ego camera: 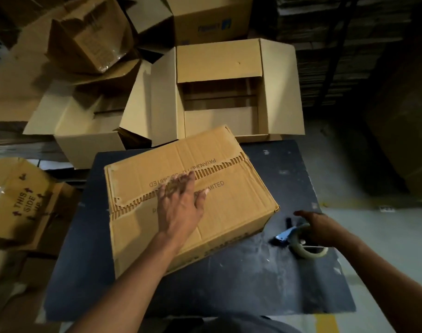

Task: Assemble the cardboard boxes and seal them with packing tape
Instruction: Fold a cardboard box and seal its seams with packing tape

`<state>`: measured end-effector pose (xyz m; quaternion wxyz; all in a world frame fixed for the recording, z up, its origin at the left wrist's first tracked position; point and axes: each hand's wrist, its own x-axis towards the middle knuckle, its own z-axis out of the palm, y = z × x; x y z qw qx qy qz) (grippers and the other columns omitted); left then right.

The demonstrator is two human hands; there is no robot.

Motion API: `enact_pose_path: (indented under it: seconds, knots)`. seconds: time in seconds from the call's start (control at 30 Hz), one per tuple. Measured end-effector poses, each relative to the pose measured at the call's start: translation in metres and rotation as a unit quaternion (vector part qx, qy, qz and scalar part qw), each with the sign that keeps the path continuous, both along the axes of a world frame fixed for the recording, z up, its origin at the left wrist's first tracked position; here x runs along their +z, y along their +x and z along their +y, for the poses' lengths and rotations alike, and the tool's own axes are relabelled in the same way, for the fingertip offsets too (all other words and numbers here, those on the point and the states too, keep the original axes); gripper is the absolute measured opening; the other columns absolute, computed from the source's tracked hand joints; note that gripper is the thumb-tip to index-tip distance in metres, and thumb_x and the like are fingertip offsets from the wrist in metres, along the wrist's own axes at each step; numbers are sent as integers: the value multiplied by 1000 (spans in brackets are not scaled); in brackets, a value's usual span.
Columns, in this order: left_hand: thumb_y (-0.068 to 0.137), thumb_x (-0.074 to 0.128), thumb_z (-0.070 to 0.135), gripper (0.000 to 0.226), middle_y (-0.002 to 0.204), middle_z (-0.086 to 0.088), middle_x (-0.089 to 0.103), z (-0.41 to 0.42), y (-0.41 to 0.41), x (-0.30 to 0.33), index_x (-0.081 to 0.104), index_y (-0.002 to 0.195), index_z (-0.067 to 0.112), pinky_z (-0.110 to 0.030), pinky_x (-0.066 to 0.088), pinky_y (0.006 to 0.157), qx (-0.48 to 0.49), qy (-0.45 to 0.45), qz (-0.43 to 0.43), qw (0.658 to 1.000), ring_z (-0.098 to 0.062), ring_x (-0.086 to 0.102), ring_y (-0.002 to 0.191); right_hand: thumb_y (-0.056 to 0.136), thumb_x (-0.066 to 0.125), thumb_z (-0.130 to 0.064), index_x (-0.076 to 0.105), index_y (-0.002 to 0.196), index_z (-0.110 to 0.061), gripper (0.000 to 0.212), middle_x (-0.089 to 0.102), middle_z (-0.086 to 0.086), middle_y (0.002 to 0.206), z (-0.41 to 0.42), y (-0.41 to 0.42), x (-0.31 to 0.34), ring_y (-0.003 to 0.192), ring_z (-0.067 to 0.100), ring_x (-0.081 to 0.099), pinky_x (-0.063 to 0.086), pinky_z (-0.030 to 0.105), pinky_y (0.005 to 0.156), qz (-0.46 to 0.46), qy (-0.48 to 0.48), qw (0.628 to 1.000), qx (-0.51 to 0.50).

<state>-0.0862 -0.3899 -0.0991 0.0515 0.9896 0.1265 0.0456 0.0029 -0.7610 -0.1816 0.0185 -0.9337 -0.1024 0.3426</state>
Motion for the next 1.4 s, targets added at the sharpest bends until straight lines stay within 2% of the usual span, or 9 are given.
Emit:
enact_pose_path:
  seconds: [0.13, 0.27, 0.53, 0.6, 0.7, 0.8, 0.97, 1.1, 1.4]
  knots:
    - [104, 34, 60, 72, 145, -11, 61, -4, 5, 0, 23, 164, 21, -52, 29, 121, 8, -4, -10, 1000, -32, 59, 132, 95, 64, -30, 57, 136, -44, 44, 61, -6, 121, -2, -12, -30, 105, 16, 66, 56, 29, 79, -71, -30, 997, -3]
    - [101, 18, 65, 76, 149, -13, 57, -3, 3, 0, 22, 164, 22, -51, 29, 123, 11, 2, 8, 1000, -29, 54, 139, 94, 64, -32, 66, 111, -32, 18, 65, -6, 106, 1, -9, -25, 96, 20, 69, 55, 32, 72, -104, -30, 994, -30]
    - [97, 16, 76, 80, 147, -2, 61, 16, 0, 14, 35, 158, 29, -46, 43, 113, 4, -35, 37, 999, -24, 61, 128, 94, 66, -29, 46, 105, -24, 23, 68, 7, 94, 5, 26, 44, 88, 34, 67, 47, 36, 68, -186, 108, 964, -156]
    - [87, 7, 81, 88, 154, 8, 53, 39, 3, 33, 36, 157, 35, -41, 37, 116, 20, -60, 53, 997, -16, 52, 136, 89, 69, -25, 45, 109, -24, 31, 71, 8, 98, 15, 34, 76, 93, 39, 67, 48, 39, 70, -241, 160, 941, -174]
    - [80, 0, 83, 96, 171, 14, 15, 83, -10, 45, 20, 163, 39, -42, 9, 128, 17, -52, 80, 995, -10, 11, 158, 90, 70, -21, 42, 110, -33, 36, 68, -3, 94, 46, 37, 133, 91, 35, 68, 46, 38, 68, -271, 257, 915, -150]
    - [69, -16, 92, 111, 172, 14, 0, 117, -18, 43, 11, 164, 42, -47, 4, 128, 8, -49, 99, 994, -10, -4, 158, 92, 68, -12, 53, 111, -38, 36, 67, -13, 91, 97, 35, 180, 90, 21, 68, 48, 35, 71, -242, 376, 882, -146]
    - [70, -23, 84, 112, 172, 11, 8, 124, -29, 13, 23, 162, 41, -35, -5, 126, -13, -87, 78, 993, -12, 7, 159, 88, 73, -1, 69, 109, -17, 27, 75, 9, 92, 194, 22, 212, 80, 22, 75, 62, 38, 66, -51, 530, 830, -164]
    - [97, 12, 74, 81, 149, 7, 56, 130, -34, 1, 73, 129, 31, -16, -3, 120, -13, -134, -32, 990, -14, 54, 139, 81, 81, -6, 62, 116, -25, 44, 75, -1, 103, 254, 14, 213, 91, 20, 75, 63, 38, 73, -29, 512, 852, -107]
    - [106, 50, 49, 42, 151, 6, 57, 133, -41, -1, 71, 131, 23, -26, 25, 125, -8, -207, -78, 975, -9, 46, 144, 66, 96, -35, 58, 115, -34, 62, 70, -11, 110, 304, 15, 185, 103, 5, 67, 62, 30, 84, -58, 414, 908, 16]
